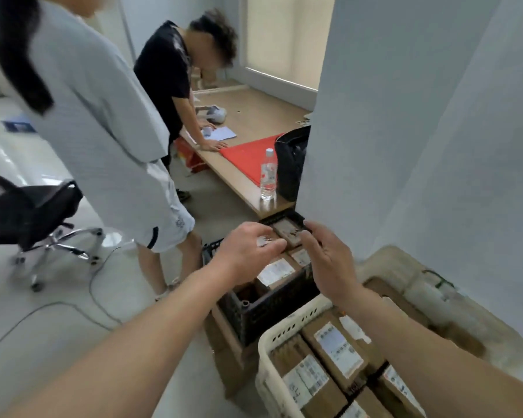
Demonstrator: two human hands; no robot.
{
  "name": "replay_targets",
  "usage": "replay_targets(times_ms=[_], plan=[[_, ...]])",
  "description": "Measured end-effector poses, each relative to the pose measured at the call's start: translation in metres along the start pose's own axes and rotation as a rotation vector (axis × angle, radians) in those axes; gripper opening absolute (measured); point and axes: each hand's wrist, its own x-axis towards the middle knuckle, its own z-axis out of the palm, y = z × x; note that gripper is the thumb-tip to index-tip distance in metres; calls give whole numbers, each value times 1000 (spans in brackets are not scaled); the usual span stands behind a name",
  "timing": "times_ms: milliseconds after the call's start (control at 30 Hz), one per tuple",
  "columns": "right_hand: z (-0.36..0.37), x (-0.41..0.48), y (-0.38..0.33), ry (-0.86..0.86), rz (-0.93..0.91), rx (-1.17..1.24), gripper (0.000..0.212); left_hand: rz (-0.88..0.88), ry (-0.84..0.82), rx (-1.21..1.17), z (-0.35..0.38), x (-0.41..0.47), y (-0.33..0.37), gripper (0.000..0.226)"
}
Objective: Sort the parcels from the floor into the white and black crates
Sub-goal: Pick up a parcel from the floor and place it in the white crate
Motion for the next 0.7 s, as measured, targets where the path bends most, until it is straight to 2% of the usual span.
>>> replay_targets(times_ms=[167,367,567,700], plan=[[70,-30,-46,-202,-89,92,85,-198,183,-14,-46,-87,-62,49],[160,-82,-112,-477,-205,114,67,-457,389,-34,-94,-212,-138,53],[246,-166,-187,-702,-293,176,86,-668,564,-65,-129,-356,-195,53],[296,-239,-241,-811,-380,169,80,-774,675,-78,-147,-460,-226,52]])
